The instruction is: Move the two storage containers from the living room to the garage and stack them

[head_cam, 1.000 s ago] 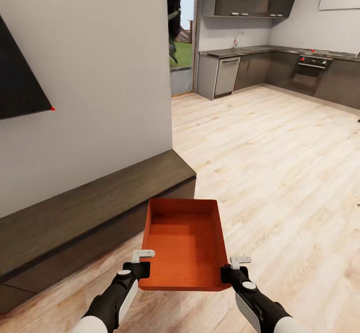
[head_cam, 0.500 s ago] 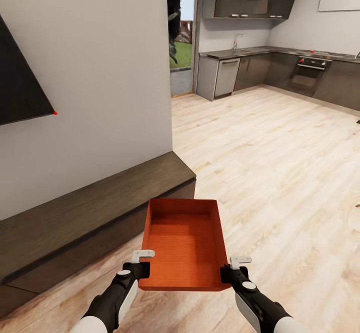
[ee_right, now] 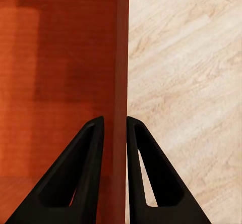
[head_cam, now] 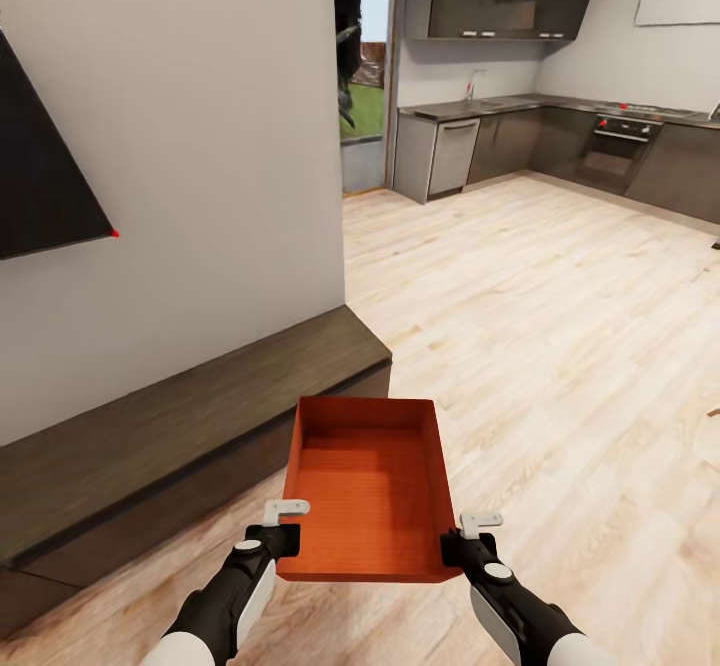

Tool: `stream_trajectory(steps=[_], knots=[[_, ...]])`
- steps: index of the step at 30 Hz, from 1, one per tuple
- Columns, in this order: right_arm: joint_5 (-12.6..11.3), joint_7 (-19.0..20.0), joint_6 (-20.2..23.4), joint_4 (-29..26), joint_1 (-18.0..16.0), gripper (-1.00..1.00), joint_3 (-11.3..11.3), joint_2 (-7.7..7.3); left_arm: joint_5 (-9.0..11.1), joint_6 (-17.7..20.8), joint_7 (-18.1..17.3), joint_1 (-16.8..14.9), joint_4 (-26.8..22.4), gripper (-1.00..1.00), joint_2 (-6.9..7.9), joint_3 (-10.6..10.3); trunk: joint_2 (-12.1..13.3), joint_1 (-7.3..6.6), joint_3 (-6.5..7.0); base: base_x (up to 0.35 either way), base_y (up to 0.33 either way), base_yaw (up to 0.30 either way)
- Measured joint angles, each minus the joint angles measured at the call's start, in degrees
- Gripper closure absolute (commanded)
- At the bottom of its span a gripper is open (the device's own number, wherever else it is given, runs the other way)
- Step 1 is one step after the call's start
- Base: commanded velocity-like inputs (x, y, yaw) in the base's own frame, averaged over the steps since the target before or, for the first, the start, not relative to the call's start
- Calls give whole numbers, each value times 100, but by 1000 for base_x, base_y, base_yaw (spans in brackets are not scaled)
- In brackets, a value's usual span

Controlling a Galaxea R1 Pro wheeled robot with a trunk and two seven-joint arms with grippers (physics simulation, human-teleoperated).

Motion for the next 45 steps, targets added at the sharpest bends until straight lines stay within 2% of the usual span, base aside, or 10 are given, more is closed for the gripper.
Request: stream_trajectory(steps=[16, 45], knots=[[6, 1, -12, 0, 0, 100, -4, 1, 0, -5, 3, 1, -7, 100, -1, -1, 642, -352, 287, 0, 0, 0], [-33, -25, -1, 3, 0, 100, 25, -2, 16, 1, 22, -2, 3, 100, -5, -20, 644, -352, 288, 0, 0, 0]])
